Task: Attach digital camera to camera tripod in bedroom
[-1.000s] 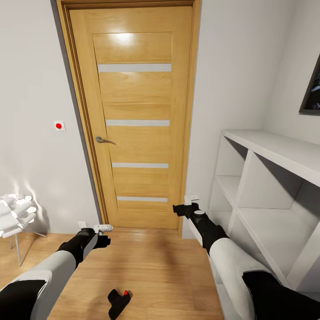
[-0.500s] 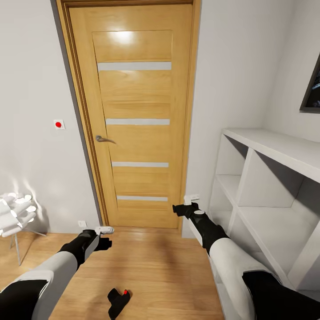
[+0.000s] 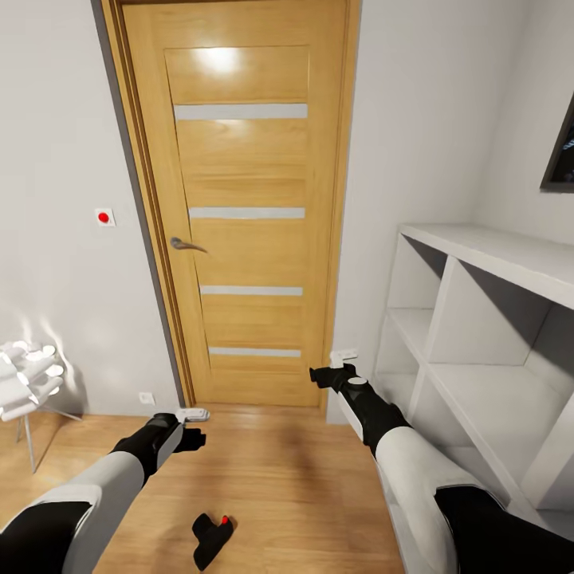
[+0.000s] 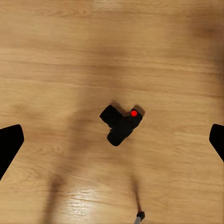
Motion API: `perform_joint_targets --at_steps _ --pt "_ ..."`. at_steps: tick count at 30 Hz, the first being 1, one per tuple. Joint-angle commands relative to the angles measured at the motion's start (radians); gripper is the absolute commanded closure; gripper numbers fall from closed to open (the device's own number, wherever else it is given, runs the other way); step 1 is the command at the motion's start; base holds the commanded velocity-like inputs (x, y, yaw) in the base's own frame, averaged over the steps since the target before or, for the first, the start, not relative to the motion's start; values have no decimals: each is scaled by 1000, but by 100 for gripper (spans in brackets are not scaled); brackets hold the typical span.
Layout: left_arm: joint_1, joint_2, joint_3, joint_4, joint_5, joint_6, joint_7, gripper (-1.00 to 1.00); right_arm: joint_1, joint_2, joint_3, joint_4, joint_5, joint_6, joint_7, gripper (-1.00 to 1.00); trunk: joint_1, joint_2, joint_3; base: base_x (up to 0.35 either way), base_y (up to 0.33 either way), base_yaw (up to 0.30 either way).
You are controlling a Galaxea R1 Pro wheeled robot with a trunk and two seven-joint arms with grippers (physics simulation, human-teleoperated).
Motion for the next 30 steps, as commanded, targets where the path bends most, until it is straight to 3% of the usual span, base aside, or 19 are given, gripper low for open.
perform_joint_targets --at_steps 1,30 --pt "0 0 0 -2 1 6 3 -100 0 0 0 -2 10 7 -1 -100 4 -8 -4 0 0 0" --pt "0 -2 0 42 1 3 -2 -100 0 0 1 3 9 7 -1 -100 115 -211 -95 0 0 0"
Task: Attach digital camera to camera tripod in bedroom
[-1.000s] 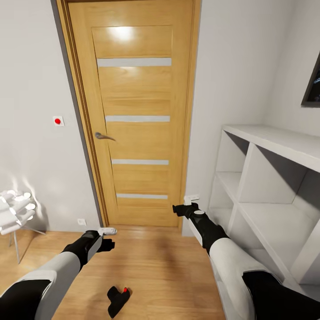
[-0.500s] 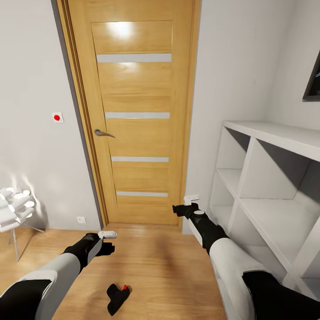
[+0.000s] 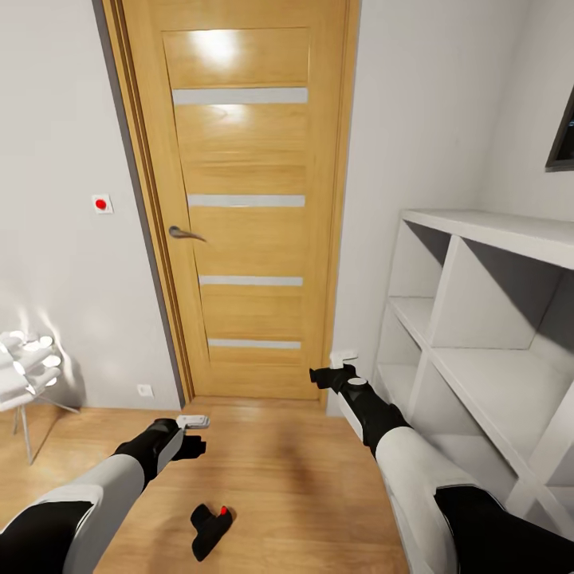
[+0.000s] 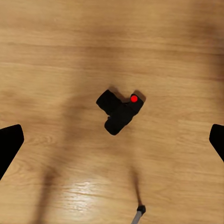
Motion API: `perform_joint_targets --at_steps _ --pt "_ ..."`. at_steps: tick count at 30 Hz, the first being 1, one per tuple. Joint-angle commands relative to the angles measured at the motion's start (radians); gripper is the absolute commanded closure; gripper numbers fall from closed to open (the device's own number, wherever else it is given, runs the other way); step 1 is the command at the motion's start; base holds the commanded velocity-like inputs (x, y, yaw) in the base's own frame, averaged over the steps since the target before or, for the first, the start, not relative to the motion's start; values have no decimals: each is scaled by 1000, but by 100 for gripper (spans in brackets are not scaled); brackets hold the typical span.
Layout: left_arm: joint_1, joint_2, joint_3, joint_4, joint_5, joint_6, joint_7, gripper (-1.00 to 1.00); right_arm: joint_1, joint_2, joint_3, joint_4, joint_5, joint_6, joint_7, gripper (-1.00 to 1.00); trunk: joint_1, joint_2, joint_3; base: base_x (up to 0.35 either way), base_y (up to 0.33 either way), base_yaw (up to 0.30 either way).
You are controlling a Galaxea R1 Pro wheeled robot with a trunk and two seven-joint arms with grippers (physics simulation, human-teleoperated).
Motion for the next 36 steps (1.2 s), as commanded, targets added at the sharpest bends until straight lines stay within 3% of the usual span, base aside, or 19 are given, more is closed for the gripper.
perform_joint_targets --at_steps 1,29,36 --pt "0 0 0 -2 1 5 3 -100 0 0 0 -2 11 7 -2 -100 4 -8 -4 0 0 0" --pt "0 4 3 -5 2 8 9 -100 0 0 0 -6 10 8 -3 -100 111 -204 -92 0 0 0" --pt "0 2 4 -19 79 7 12 -100 0 0 1 -7 10 8 -2 -100 138 -253 -114 0 0 0"
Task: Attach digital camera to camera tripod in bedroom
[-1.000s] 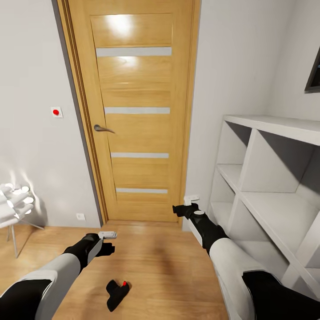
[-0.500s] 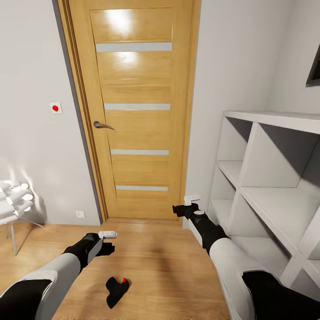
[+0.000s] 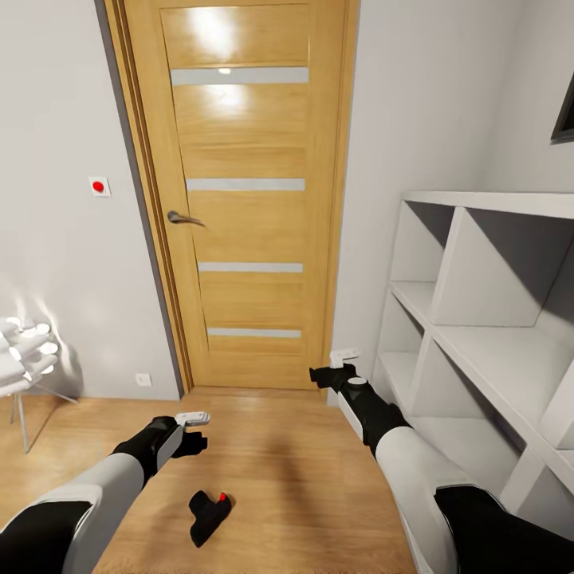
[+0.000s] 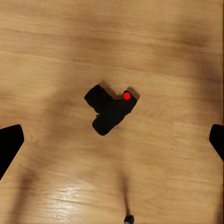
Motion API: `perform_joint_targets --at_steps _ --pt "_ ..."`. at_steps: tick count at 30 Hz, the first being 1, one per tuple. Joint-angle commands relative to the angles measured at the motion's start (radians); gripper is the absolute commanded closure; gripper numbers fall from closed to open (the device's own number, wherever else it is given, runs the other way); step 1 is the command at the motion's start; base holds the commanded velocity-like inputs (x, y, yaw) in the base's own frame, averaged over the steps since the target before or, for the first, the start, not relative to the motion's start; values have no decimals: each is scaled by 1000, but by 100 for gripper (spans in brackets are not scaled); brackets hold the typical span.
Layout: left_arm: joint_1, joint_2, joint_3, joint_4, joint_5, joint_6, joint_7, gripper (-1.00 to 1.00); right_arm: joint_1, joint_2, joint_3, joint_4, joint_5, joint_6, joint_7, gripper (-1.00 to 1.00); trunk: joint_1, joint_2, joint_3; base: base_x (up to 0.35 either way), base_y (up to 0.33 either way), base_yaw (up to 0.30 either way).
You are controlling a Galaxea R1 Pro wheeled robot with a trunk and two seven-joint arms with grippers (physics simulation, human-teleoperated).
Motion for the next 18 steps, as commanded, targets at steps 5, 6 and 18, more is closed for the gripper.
perform_joint_targets --at_steps 5,6,18 --pt "0 -1 -2 -83 34 5 8 -100 0 0 0 -6 9 -2 12 -100 19 -36 -17 0 0 0" --pt "0 -1 -2 -90 35 5 8 -100 0 0 0 -6 9 -3 14 -100 23 -43 -20 0 0 0" --pt "0 -2 -4 -116 41 9 7 -100 0 0 1 -14 10 -16 19 -100 27 -50 -23 0 0 0"
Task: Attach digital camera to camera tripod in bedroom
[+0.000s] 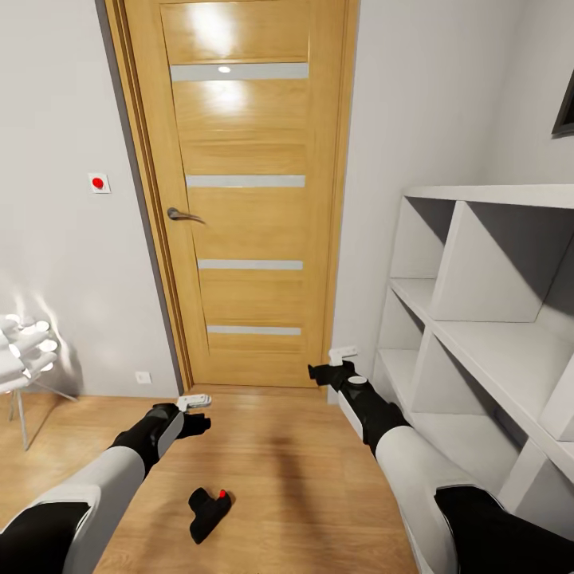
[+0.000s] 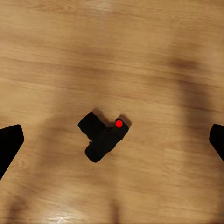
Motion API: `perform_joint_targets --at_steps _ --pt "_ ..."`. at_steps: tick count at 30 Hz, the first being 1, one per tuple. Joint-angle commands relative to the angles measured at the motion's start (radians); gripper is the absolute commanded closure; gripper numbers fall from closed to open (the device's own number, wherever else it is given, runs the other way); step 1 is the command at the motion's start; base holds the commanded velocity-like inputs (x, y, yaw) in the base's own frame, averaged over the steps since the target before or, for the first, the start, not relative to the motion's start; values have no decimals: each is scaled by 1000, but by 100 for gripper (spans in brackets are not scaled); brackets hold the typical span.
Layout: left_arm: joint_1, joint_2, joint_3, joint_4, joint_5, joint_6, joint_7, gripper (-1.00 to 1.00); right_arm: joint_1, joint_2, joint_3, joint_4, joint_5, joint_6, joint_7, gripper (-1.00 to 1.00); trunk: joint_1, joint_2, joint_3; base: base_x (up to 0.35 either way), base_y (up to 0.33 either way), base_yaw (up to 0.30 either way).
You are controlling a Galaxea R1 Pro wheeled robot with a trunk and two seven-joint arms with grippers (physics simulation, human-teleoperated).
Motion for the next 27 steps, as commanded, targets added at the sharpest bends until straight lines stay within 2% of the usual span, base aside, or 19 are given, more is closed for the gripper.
perform_joint_targets --at_steps 1,3,23,27 --pt "0 0 0 -2 11 6 6 -100 0 0 0 -5 10 7 1 -100 0 0 -1 0 0 0" --pt "0 1 0 -2 11 6 6 -100 0 0 0 -8 10 8 0 -100 0 0 -1 0 0 0" --pt "0 9 0 -6 8 7 6 -100 0 0 0 -12 11 9 0 -100 77 -140 -64 0 0 0" --pt "0 21 1 -15 8 6 6 -100 0 0 0 -12 11 9 -1 -100 92 -168 -76 0 0 0"
